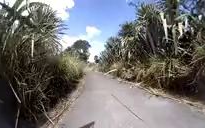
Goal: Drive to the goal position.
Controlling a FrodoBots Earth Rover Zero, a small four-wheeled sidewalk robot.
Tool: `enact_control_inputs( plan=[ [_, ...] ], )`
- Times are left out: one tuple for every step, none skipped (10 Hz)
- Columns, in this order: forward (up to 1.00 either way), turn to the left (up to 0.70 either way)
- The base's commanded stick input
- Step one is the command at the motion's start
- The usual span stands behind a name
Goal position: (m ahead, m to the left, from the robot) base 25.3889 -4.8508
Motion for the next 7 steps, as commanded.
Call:
enact_control_inputs(
  plan=[
    [0.5, -0.08],
    [0.5, -0.09],
    [0.5, -0.09],
    [0.5, -0.09],
    [0.5, -0.09],
    [0.5, -0.09],
    [0.5, -0.08]
  ],
)
